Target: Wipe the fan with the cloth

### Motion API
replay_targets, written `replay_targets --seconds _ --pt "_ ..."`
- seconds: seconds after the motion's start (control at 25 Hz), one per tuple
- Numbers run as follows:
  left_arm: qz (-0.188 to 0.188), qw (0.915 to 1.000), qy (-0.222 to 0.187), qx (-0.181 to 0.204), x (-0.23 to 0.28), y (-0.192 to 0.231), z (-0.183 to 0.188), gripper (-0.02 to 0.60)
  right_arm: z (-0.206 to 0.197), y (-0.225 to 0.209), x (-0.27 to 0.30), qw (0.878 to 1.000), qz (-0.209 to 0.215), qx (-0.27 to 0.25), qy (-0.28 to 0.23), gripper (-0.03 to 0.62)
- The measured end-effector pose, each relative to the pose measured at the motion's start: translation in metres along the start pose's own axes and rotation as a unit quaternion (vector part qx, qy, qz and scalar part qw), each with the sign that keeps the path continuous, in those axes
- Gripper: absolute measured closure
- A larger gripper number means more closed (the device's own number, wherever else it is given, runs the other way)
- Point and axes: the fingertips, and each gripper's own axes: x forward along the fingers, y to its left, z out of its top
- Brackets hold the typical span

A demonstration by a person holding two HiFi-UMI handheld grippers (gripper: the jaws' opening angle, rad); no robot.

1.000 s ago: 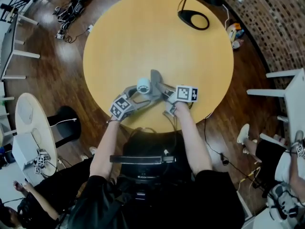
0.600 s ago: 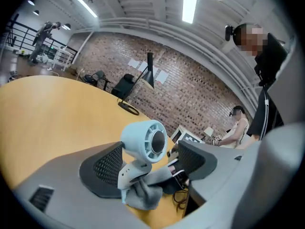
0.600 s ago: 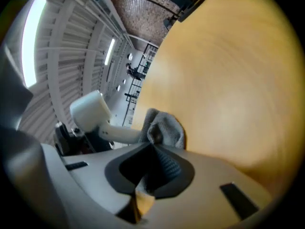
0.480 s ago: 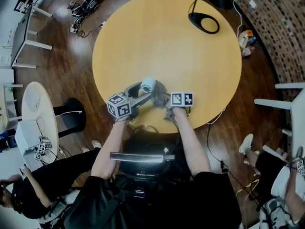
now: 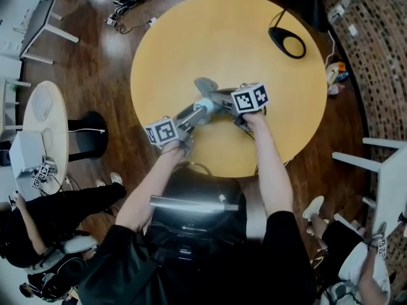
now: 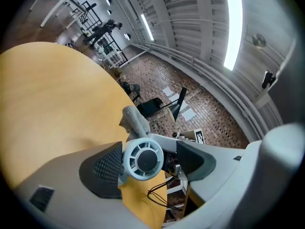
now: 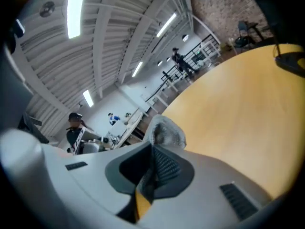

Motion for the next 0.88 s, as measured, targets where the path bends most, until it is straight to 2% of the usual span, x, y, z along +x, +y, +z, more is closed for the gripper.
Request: replay_targets --seconds 0.08,0.24,0.32,0.4,0.56,0.64,0.76,0.84,0.88 --pt "-0.016 0.9993 -0.017 -0.028 0.004 -0.003 0.008 0.242 -0.006 0.003 0.006 0.999 0.017 0.024 0.03 0.566" --pt "-0.047 0.9967 -0.045 -0.047 0.009 -0.012 0.026 0.242 -0.014 0.006 0.004 0.994 0.038 0.096 0.029 0.567" --pt "-0.029 0.9973 -0.048 -0.048 0.01 -0.006 0.031 0.242 -0.017 0.006 0.002 0.991 0.033 0.127 0.008 0.566" --pt "0.011 0.9972 -0.051 -0.055 0.006 0.009 0.034 0.242 -0.02 0.002 -0.003 0.988 0.024 0.151 -0.022 0.566" --pt "0.003 0.9965 -0.066 -0.051 0.007 0.016 0.049 0.242 -0.037 0.009 -0.009 0.978 0.035 0.198 -0.06 0.566" --pt "-0.005 0.9962 -0.073 -0.046 0.005 0.013 0.057 0.242 -0.043 0.012 -0.012 0.977 0.023 0.203 -0.058 0.568" --pt "0.028 0.9943 -0.089 -0.051 -0.008 0.02 0.058 0.242 -0.027 0.014 -0.023 0.984 -0.023 0.165 -0.069 0.568" --pt "0.03 0.9938 -0.093 -0.053 -0.014 0.017 0.053 0.242 -0.003 0.034 -0.026 0.988 -0.014 0.129 -0.085 0.568" --pt "0.007 0.9942 -0.095 -0.051 -0.012 0.008 0.051 0.242 0.005 0.046 -0.024 0.989 0.0 0.117 -0.085 0.568"
